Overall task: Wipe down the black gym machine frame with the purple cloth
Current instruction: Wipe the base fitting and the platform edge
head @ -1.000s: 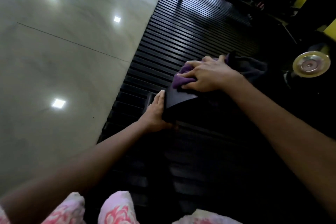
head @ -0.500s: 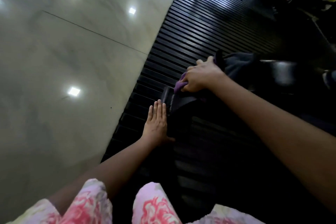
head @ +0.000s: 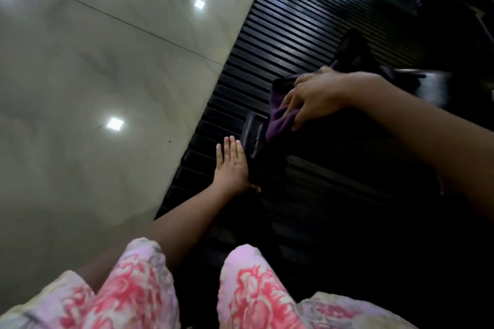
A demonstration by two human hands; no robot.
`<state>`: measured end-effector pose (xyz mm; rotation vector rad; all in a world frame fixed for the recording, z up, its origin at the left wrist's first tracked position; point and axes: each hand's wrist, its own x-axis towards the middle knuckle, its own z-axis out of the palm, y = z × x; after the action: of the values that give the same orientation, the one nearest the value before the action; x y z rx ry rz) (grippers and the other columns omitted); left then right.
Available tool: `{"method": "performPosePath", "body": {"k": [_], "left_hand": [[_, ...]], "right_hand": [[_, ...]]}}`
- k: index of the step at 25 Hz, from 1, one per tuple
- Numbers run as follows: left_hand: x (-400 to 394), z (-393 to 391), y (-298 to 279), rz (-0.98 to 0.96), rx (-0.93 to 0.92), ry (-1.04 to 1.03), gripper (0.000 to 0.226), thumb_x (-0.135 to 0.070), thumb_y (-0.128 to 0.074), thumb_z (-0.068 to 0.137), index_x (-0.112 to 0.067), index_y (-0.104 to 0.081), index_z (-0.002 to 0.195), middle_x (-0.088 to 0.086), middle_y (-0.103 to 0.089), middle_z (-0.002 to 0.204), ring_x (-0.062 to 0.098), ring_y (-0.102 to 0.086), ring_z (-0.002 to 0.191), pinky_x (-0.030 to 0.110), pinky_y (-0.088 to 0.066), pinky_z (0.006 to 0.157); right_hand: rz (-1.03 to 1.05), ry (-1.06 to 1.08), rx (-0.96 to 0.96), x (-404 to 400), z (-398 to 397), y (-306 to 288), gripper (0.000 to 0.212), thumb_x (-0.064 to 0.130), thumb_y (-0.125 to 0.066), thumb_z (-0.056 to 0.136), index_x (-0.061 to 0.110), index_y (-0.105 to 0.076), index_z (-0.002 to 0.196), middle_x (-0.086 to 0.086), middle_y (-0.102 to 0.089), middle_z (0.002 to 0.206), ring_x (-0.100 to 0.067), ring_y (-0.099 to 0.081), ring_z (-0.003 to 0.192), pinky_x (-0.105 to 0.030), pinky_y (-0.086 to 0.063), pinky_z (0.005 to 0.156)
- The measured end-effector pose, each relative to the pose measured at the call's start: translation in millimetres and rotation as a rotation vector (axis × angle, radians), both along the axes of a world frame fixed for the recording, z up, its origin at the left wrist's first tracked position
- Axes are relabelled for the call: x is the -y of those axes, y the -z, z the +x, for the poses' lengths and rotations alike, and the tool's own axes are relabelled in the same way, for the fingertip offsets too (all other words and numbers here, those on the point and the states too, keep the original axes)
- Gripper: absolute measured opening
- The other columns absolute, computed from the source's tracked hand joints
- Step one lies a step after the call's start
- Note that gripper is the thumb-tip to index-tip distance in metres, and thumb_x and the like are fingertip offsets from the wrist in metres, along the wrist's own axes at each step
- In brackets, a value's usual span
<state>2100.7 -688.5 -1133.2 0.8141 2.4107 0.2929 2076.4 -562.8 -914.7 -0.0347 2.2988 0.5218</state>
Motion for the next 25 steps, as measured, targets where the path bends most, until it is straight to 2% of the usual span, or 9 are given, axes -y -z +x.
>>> {"method": "performPosePath", "body": {"k": [3,5,7,10,13,17,20,22,25], "left_hand": [[1.5,-2.1,2.0,-0.002,0.013,0.014,0.126,-0.063,-0.063,0.077,0.005,0.02,0.144,0.022,0.027,0.153,0.034,0.031,0.139,0.048,0.023,0.108],[4.0,-2.4,3.6,0.016,0.022,-0.003,0.125,-0.062,-0.064,0.077,0.002,0.018,0.146,0.017,0.026,0.155,0.031,0.029,0.14,0.048,0.022,0.109],[5.6,-3.4,3.7,0.01,0.03,-0.008,0.122,-0.061,-0.063,0.078,0.0,0.018,0.147,0.014,0.026,0.155,0.028,0.028,0.141,0.048,0.021,0.11],[6.6,-2.4,3.8,-0.01,0.024,-0.004,0.12,-0.061,-0.061,0.08,-0.001,0.017,0.147,0.012,0.027,0.155,0.026,0.027,0.142,0.049,0.019,0.111],[6.7,-4.0,5.8,0.008,0.039,-0.01,0.12,-0.061,-0.062,0.079,-0.001,0.017,0.147,0.012,0.027,0.155,0.025,0.027,0.142,0.05,0.019,0.11],[7.6,-4.8,5.8,0.004,0.04,0.005,0.12,-0.063,-0.059,0.08,-0.002,0.019,0.147,0.012,0.027,0.155,0.026,0.027,0.142,0.051,0.018,0.111],[7.4,-5.1,4.9,-0.014,0.051,0.002,0.119,-0.062,-0.059,0.081,-0.003,0.02,0.147,0.011,0.029,0.155,0.025,0.029,0.141,0.05,0.019,0.11],[7.7,-6.0,5.2,-0.026,0.052,0.009,0.118,-0.062,-0.058,0.081,-0.003,0.02,0.147,0.01,0.029,0.155,0.024,0.028,0.142,0.051,0.019,0.11],[9.8,-7.5,3.9,-0.044,0.034,0.029,0.116,-0.064,-0.055,0.082,-0.002,0.019,0.147,0.011,0.027,0.155,0.024,0.027,0.142,0.052,0.018,0.11]], "right_hand": [[0.231,-0.034,-0.157,6.8,-0.1,30.6,0.045,0.053,-0.045,0.092,0.027,-0.056,0.127,0.003,-0.048,0.138,-0.026,-0.029,0.133,-0.056,-0.015,0.108],[0.342,-0.058,-0.153,29.6,-13.0,70.1,0.044,0.046,-0.039,0.097,0.02,-0.054,0.129,-0.004,-0.05,0.137,-0.032,-0.032,0.133,-0.058,-0.012,0.11],[0.365,-0.054,-0.079,43.8,-26.8,98.4,0.041,0.037,-0.035,0.101,0.016,-0.049,0.134,-0.007,-0.048,0.141,-0.032,-0.032,0.136,-0.053,-0.012,0.114],[0.361,-0.25,0.007,48.6,-28.9,116.4,0.039,0.025,-0.033,0.103,0.01,-0.045,0.137,-0.008,-0.045,0.144,-0.026,-0.037,0.135,-0.038,-0.021,0.113],[0.32,-0.434,0.081,51.8,-13.6,114.5,0.04,0.029,-0.033,0.103,0.006,-0.048,0.132,-0.008,-0.05,0.139,-0.025,-0.045,0.129,-0.031,-0.03,0.106],[0.185,-0.282,0.132,46.2,-22.2,96.1,0.047,0.046,-0.046,0.095,0.018,-0.05,0.133,-0.005,-0.049,0.139,-0.028,-0.039,0.131,-0.043,-0.032,0.107],[0.204,-0.122,-0.016,45.2,-30.3,100.5,0.044,0.039,-0.042,0.098,0.013,-0.049,0.133,-0.009,-0.049,0.14,-0.025,-0.04,0.132,-0.035,-0.024,0.109],[0.199,-0.145,-0.037,48.1,-27.4,106.9,0.041,0.034,-0.041,0.099,0.008,-0.051,0.129,-0.011,-0.052,0.137,-0.023,-0.046,0.128,-0.032,-0.023,0.108],[0.169,-0.292,0.091,51.7,-13.4,103.1,0.042,0.035,-0.039,0.1,0.006,-0.052,0.127,-0.01,-0.053,0.134,-0.026,-0.047,0.124,-0.032,-0.03,0.103]]}}
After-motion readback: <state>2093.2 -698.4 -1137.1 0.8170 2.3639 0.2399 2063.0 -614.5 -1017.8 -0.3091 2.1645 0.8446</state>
